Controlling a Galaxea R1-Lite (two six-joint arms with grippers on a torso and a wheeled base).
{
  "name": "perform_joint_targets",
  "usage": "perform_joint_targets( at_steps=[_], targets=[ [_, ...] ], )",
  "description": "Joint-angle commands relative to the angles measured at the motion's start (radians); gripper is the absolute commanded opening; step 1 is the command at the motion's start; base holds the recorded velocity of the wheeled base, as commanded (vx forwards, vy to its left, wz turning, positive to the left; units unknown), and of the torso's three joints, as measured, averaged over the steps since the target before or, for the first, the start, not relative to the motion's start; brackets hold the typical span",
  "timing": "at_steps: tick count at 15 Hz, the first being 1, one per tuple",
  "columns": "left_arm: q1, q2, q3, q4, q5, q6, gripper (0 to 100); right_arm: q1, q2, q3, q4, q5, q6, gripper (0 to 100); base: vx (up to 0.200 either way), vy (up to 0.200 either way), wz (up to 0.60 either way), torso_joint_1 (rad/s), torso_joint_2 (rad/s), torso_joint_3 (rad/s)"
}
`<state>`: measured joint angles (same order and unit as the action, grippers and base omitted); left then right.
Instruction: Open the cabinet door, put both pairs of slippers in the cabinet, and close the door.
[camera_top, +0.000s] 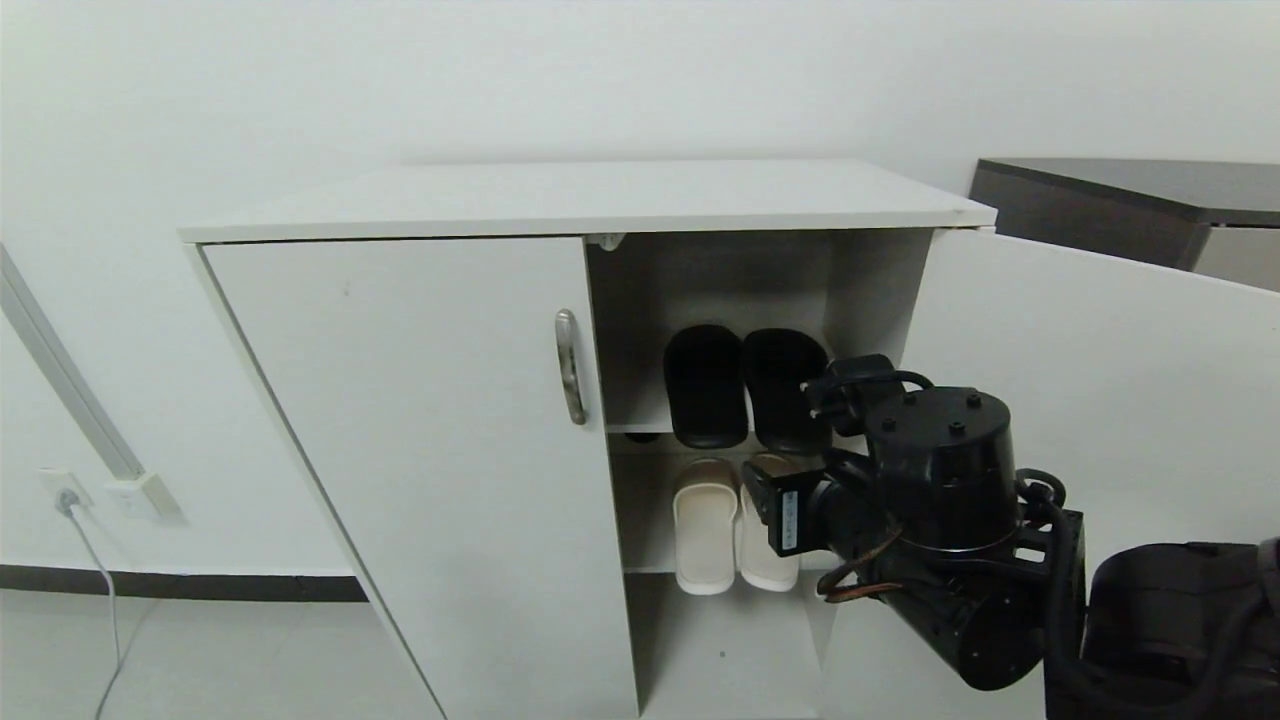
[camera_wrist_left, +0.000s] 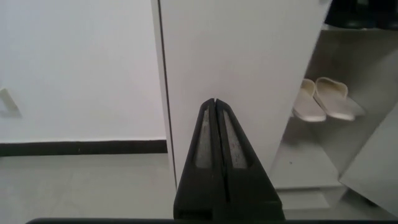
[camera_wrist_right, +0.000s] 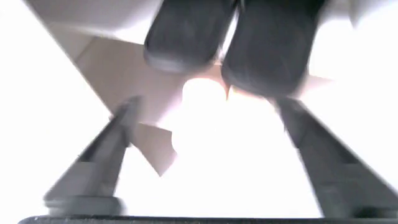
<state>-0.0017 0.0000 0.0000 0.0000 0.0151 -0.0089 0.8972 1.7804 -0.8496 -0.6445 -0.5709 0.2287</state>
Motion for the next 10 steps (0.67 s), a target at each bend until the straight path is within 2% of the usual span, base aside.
perform_joint_targets(
  at_steps=[1,5,10],
  targets=[
    [0.0,0.002,0.0,0.0,0.0,0.0,0,0.002,0.011,0.003,-0.006,0.002,0.001,0,-0.2,0.0,0.0,0.002,0.0,0.007],
    [0.0,0.0,0.0,0.0,0.0,0.0,0,0.0,0.02,0.037,-0.049,0.005,-0.003,0,-0.2,0.0,0.0,0.002,0.0,0.001],
    [0.0,0.002,0.0,0.0,0.0,0.0,0,-0.009,0.057,0.095,-0.195,0.049,-0.048,0,0.0,0.0,0.0,0.0,0.0,0.0]
  ],
)
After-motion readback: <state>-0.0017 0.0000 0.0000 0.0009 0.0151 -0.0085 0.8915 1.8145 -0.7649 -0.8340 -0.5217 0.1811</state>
